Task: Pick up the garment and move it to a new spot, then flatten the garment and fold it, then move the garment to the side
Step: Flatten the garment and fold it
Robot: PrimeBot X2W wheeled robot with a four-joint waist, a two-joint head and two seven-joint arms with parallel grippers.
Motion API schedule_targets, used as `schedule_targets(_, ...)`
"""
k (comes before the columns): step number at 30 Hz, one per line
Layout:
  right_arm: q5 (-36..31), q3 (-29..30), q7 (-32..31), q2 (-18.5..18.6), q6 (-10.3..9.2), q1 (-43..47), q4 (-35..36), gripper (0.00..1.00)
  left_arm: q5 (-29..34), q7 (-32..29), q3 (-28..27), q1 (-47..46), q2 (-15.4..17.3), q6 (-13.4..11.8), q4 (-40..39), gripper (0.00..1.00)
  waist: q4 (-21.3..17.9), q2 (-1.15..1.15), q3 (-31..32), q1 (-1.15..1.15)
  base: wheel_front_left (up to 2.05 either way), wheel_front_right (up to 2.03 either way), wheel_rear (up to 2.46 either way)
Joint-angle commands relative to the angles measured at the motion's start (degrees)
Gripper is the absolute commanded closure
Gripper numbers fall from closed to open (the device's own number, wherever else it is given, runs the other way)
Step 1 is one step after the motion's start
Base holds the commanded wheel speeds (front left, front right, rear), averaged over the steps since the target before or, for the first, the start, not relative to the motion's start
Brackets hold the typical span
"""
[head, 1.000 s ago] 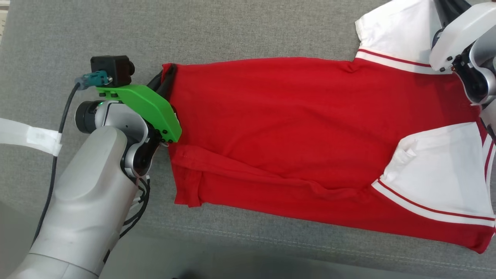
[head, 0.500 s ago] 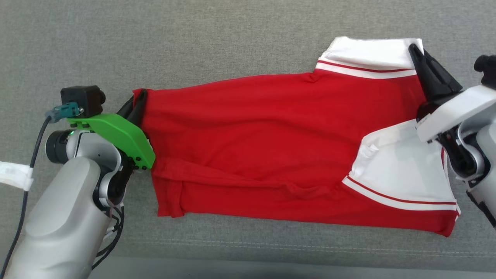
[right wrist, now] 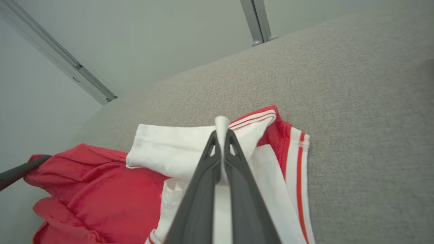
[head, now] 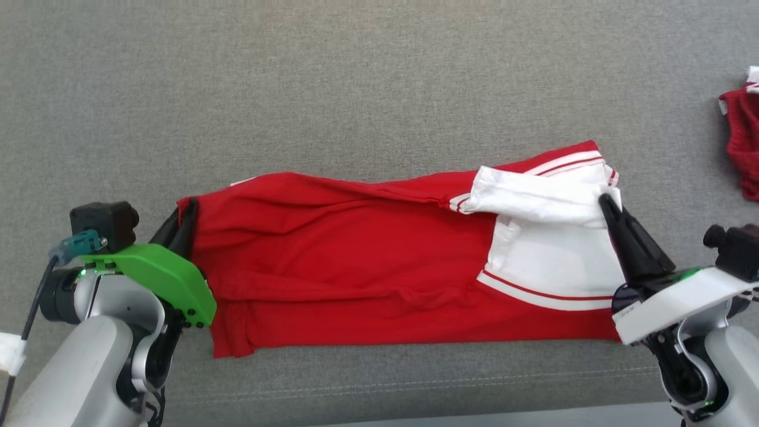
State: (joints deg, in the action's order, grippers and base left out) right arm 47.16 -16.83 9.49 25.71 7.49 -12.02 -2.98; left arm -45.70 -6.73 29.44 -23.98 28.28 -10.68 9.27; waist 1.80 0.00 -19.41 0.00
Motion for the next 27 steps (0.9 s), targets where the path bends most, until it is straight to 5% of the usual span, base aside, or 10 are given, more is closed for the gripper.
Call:
schedule_targets(1,-0.6,0.5,-0.6,-0.4,-0.01,1.4,0.7,1.0,0.1,0.1,-0.4,1.3,0.8,-0.7,-0.8,1.0,-1.5,0.0,1.5,0.0,0.0,0.0,0.0)
schedule_targets(14,-5.3,4.6,-6.1,-6.4,0.0,10.5,3.4,1.0,-4.0,-1.3,-3.0,12.4,3.8,-5.2,-8.8,0.99,-3.2,0.0,2.3,0.0,0.0,0.0,0.0)
schedule_targets(15,-6.0,4.4,-6.4,-6.4,0.0,10.6,3.0,0.42,-4.2,-1.1,-3.0,12.6,3.5,-5.2,-8.6,0.55,-3.2,0.0,2.3,0.0,0.0,0.0,0.0)
schedule_targets(16,-6.3,4.0,-6.8,-6.7,0.0,10.7,2.7,0.0,-4.7,-0.7,-3.3,12.7,3.1,-5.1,-8.4,0.0,-3.2,0.0,2.4,0.0,0.0,0.0,0.0)
schedule_targets(27,-13.8,6.3,-5.3,-8.7,0.0,14.0,0.3,0.0,-5.2,6.3,-6.2,15.3,0.6,-6.4,-4.6,0.0,-3.2,0.0,3.9,0.0,0.0,0.0,0.0)
